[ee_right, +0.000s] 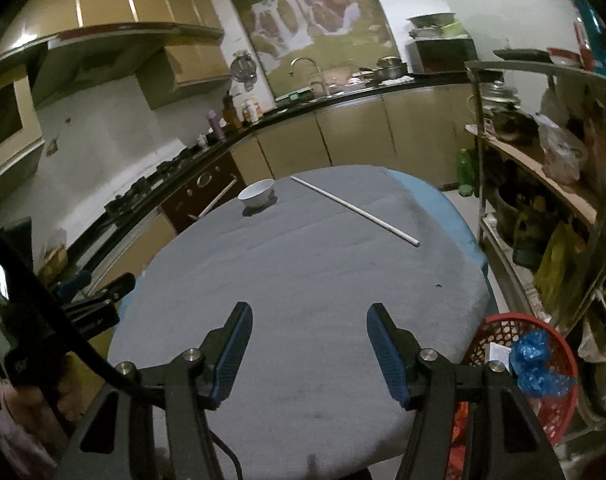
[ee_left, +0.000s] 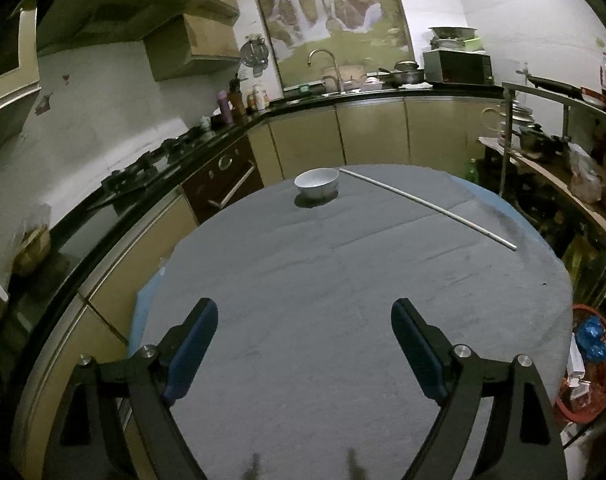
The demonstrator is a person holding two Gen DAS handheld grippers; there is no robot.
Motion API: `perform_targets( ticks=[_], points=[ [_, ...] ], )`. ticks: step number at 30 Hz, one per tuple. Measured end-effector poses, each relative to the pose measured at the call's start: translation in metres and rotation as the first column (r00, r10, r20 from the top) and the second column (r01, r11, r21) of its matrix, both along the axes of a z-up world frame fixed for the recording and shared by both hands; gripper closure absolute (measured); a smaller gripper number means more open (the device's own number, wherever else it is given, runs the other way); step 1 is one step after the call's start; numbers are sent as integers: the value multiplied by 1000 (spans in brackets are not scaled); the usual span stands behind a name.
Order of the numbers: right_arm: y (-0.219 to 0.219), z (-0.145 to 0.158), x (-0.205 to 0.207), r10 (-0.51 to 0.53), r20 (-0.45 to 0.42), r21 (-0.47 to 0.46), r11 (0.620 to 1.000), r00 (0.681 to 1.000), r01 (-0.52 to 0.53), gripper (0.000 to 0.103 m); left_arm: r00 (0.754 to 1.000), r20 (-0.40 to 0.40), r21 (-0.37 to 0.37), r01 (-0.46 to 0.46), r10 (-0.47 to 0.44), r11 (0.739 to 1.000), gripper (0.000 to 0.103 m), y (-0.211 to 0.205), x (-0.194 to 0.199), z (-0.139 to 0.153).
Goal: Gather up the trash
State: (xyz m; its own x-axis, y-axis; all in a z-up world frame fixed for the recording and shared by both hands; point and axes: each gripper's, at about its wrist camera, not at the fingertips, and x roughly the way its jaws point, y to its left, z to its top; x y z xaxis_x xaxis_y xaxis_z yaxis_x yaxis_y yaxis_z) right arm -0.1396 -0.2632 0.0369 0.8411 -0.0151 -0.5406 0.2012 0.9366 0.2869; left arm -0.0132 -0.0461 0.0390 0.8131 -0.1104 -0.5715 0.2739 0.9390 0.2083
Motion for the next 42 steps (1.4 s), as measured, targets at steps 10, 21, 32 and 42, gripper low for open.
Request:
perform_targets(
  ticks=[10,21,32,42],
  points=[
    [25,13,12,56,22,-50,997,998,-55,40,999,-31,-20,-29,28,999,14,16,8,-4],
    [62,24,18,123,65,-163,980,990,-112,40,996,-29,-14,-88,87,996,14,33,9,-4],
    [76,16,29,168,45,-151,976,985,-159,40,992,-38,-7,-123,122,992,14,43,5,-7],
    [92,9,46,200,-3,-166,966,980,-197,40,989,-40,-9,-143,143,990,14,53,0,-7]
  ],
)
